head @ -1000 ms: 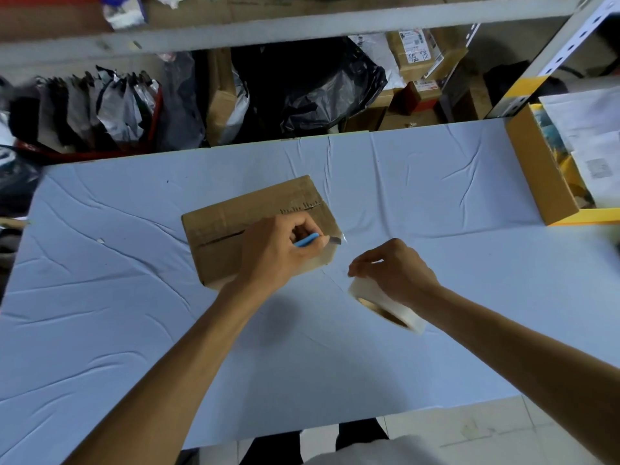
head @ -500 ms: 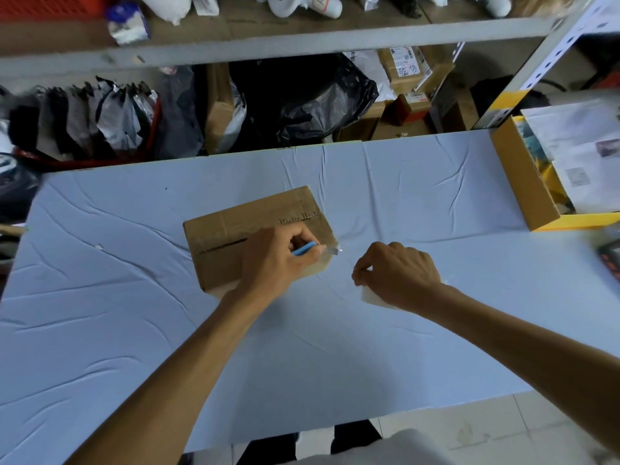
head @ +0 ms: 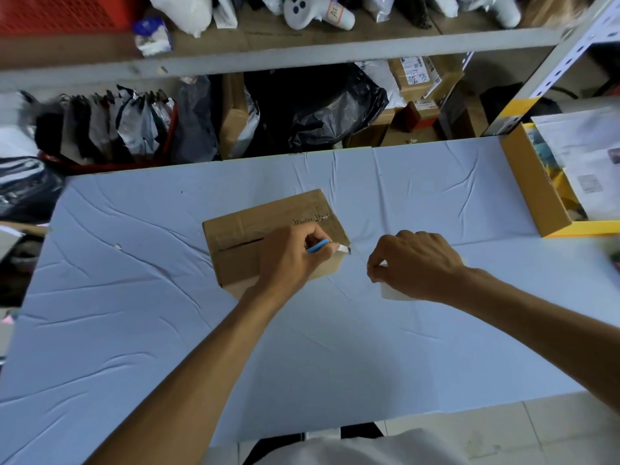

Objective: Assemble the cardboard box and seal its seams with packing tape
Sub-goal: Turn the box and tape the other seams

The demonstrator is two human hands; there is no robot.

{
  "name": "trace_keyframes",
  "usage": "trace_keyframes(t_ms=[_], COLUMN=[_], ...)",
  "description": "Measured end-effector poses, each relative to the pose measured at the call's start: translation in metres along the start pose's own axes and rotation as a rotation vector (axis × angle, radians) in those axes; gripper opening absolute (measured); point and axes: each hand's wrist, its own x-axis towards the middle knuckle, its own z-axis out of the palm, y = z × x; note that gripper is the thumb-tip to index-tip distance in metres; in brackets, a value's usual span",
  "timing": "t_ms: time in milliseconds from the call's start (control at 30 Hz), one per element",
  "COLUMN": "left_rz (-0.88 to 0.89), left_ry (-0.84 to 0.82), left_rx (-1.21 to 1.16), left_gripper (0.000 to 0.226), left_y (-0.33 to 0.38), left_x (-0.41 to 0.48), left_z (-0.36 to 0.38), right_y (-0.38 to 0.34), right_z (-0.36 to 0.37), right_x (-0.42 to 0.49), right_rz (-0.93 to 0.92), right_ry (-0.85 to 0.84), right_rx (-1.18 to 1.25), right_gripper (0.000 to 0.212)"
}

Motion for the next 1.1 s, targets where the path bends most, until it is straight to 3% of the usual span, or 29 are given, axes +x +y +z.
trace_keyframes(t_ms=[267,600,767,1100], left_rz=[-0.019,0.018,0.020,0.096], left_ry=[-0.024,-0.144,-0.094,-0.047], left_rx=[-0.044,-0.084,-0.107,0.006], left_gripper=[0.023,0.022,0.013,0.024], left_y=[-0.002,0.008,0.009,0.001], left_x=[0.000,0.004,-0.002,-0.001], left_z=[0.004,-0.016,0.001,0.013], right_y=[0.001,0.012,0.007,0.000], right_z=[-0.001,0.040,0.046,0.041], right_x=[-0.006,0.011,0.011,0.016], right_rz=[-0.075,0.198,0.200,0.172], right_ry=[0.058,-0.079,-0.067,-0.034], right_rx=[-0.041,0.495,0.525,0.639], right_gripper=[0.023,0.016,0.019,0.032])
